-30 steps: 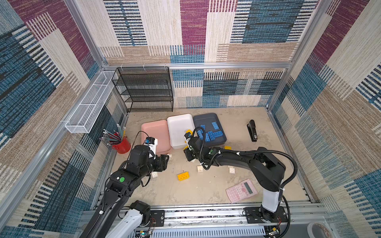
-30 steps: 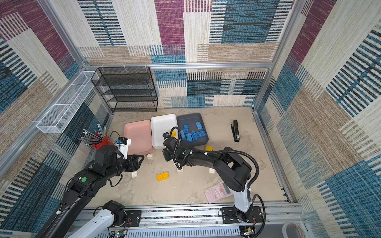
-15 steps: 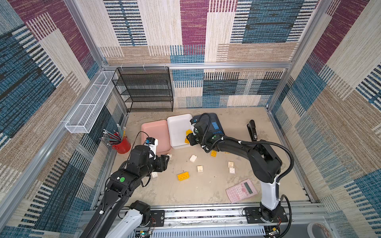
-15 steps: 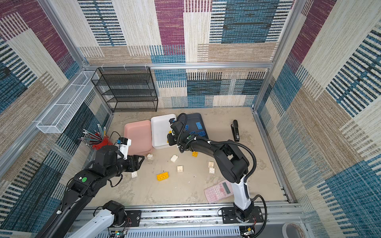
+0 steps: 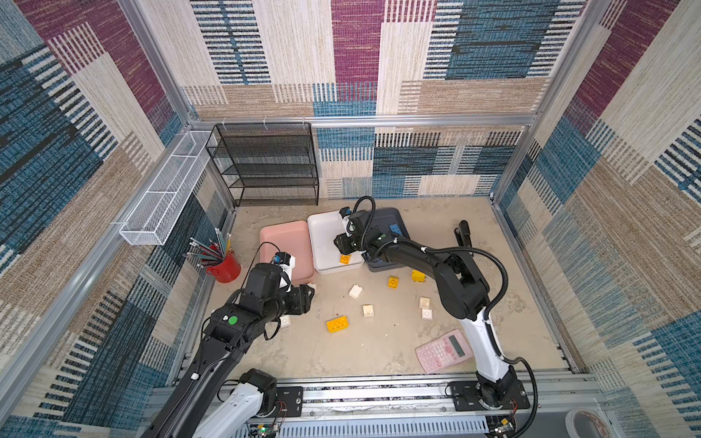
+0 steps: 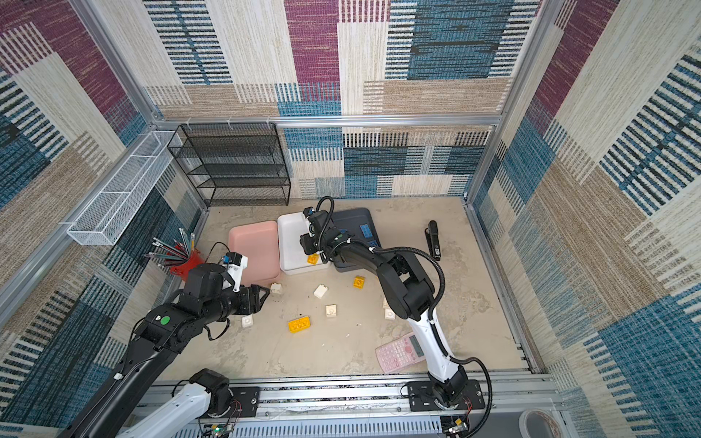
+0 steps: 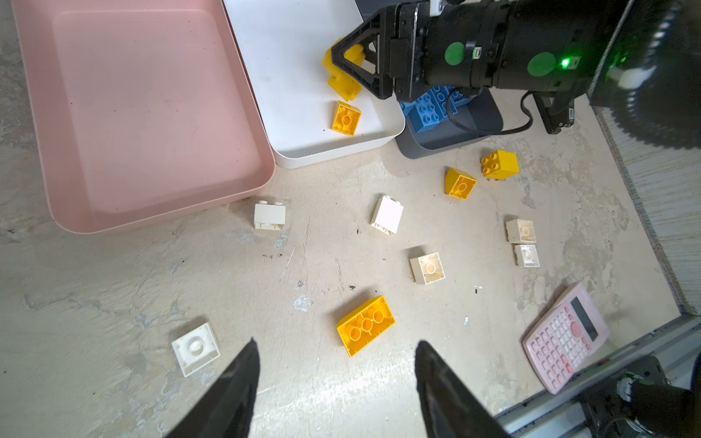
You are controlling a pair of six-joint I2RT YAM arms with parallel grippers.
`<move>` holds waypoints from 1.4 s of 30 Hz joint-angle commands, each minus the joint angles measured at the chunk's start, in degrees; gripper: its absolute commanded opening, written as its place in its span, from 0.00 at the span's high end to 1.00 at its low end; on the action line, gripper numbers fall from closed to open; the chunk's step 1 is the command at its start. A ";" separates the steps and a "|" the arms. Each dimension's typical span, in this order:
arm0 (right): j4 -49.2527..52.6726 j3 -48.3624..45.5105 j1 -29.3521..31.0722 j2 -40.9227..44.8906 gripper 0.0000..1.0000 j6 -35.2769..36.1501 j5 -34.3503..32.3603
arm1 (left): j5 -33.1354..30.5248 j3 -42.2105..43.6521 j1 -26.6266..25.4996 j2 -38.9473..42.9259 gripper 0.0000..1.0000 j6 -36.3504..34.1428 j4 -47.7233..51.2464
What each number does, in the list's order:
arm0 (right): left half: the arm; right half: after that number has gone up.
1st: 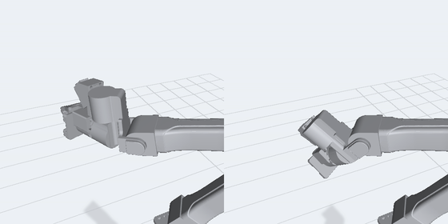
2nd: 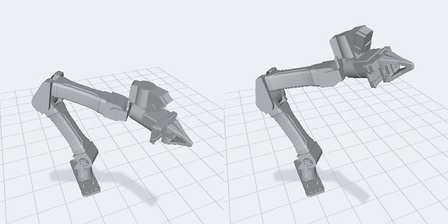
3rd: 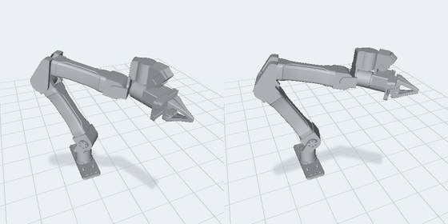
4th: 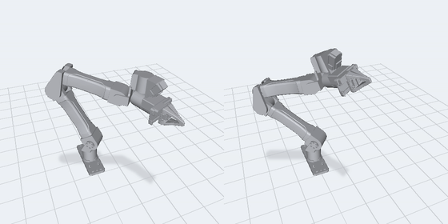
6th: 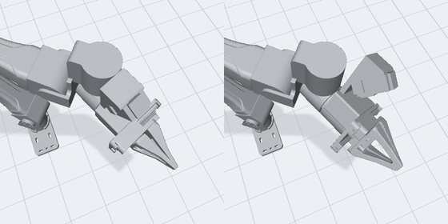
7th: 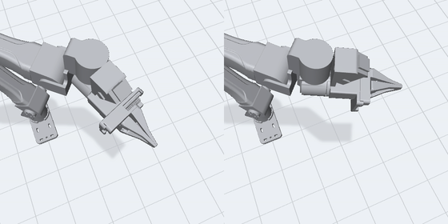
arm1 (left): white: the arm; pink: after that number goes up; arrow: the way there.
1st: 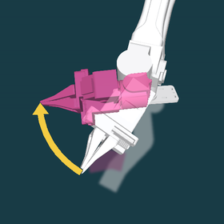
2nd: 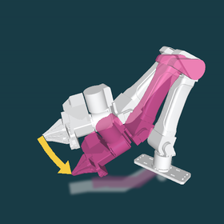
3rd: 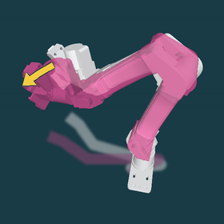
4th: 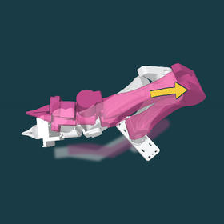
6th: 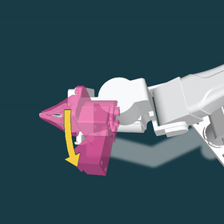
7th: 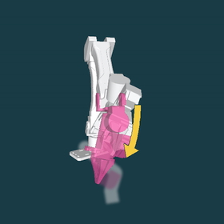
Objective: Sort the legos into containers by color
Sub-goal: 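Carry the yellow brick into the white tray with the right gripper, release, then withdraw the right arm while the left gripper lowers onto a yellow 2x4 brick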
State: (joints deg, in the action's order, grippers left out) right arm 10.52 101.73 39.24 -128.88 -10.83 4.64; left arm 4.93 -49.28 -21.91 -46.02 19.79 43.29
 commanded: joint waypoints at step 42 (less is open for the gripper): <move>-35.24 -79.18 -1.28 63.37 0.01 -10.59 -10.46 | -11.72 8.72 -24.22 -25.50 0.02 28.71 -14.28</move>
State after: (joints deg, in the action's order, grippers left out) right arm -21.30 23.14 37.91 -66.32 -20.12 -4.60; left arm -6.09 -39.97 -45.87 -69.65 46.13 31.99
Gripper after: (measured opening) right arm 0.986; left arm 0.977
